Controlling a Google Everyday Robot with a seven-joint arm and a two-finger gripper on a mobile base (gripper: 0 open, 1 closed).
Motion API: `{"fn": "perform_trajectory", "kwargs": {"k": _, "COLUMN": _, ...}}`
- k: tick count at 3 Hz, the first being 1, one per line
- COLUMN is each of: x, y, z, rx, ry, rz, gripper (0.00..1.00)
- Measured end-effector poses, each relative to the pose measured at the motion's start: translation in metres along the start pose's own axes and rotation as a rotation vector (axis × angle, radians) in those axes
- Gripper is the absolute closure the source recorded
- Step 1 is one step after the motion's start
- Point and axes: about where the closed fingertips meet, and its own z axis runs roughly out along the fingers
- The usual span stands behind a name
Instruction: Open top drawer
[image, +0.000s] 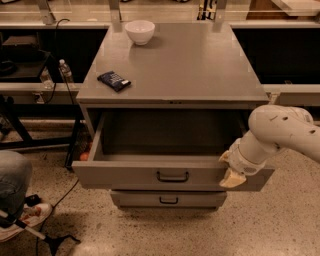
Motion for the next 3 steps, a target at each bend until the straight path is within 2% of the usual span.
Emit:
{"fn": "perform_trajectory", "kwargs": {"k": 1, "x": 0.000, "y": 0.002, "z": -0.002, "rx": 0.003, "ry": 0.003, "rz": 0.003, "gripper": 0.93}}
{"fn": "perform_trajectory", "kwargs": {"k": 2, "x": 0.007, "y": 0.022, "z": -0.019, "rx": 0.038, "ry": 0.036, "rz": 0.034, "gripper": 1.00}}
{"fn": "perform_trajectory", "kwargs": {"k": 3, "x": 0.007, "y": 0.024, "z": -0.019, "rx": 0.040, "ry": 0.036, "rz": 0.038, "gripper": 1.00}}
